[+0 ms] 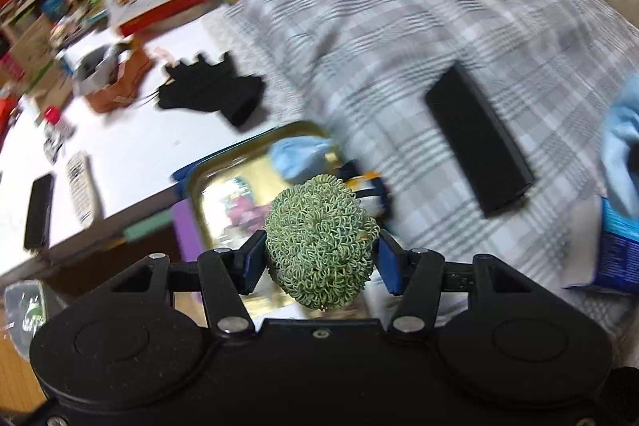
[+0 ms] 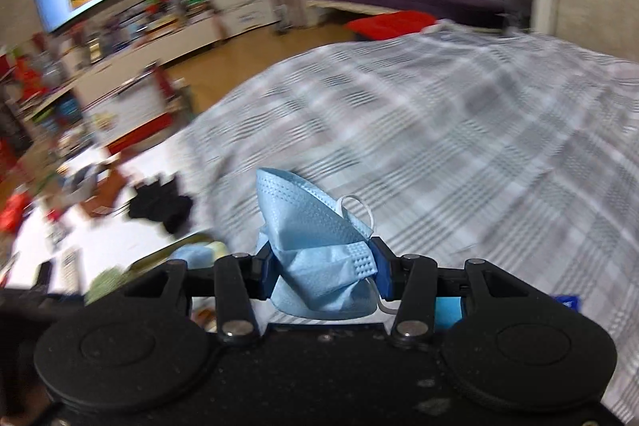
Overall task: Organize soft objects
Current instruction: 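Carry the green ball and blue mask over the gold tray with both tools, then release the green ball from left tool while right lowers the mask into tray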
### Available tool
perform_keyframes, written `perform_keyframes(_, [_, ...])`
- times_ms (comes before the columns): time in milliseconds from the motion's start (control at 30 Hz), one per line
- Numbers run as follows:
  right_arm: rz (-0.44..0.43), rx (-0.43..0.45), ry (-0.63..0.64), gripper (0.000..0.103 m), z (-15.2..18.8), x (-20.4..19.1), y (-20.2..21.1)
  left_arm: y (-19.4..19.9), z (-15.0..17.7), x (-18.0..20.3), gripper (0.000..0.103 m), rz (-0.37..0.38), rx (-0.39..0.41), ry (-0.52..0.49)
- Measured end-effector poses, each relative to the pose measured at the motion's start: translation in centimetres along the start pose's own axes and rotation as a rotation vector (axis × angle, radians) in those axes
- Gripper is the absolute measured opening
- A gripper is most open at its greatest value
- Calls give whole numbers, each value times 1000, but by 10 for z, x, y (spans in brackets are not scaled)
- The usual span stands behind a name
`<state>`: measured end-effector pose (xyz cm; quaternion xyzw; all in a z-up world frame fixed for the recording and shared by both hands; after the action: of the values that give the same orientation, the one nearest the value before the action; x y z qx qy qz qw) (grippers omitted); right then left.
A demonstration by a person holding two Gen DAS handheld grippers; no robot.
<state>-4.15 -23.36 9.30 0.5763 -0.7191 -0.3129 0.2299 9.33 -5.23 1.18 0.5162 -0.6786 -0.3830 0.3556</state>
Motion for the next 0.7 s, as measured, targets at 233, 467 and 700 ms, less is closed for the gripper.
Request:
perform_keyframes(233, [-143, -74, 79, 46, 19, -67, 2, -21, -25, -48, 54, -19, -65, 96])
perform_keyframes(467, [-164, -171, 144, 46, 41, -103, -24, -51, -54, -62, 55, -89, -63, 124])
perform_keyframes(700, [-175, -284, 169, 46, 59, -121, -65, -104, -63, -54, 57, -81, -164, 127])
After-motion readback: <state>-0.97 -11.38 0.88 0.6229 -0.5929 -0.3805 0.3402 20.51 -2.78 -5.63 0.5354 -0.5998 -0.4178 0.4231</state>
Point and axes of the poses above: each gripper's, at about its wrist camera, not at the fingertips, and y roughly against the way its jaws point, x to its right, z to its underside, the point moved 6 cm from there along -y, roughly the way its jaws point, and after that the axes turned 11 degrees about y, right-handed, at the moved point
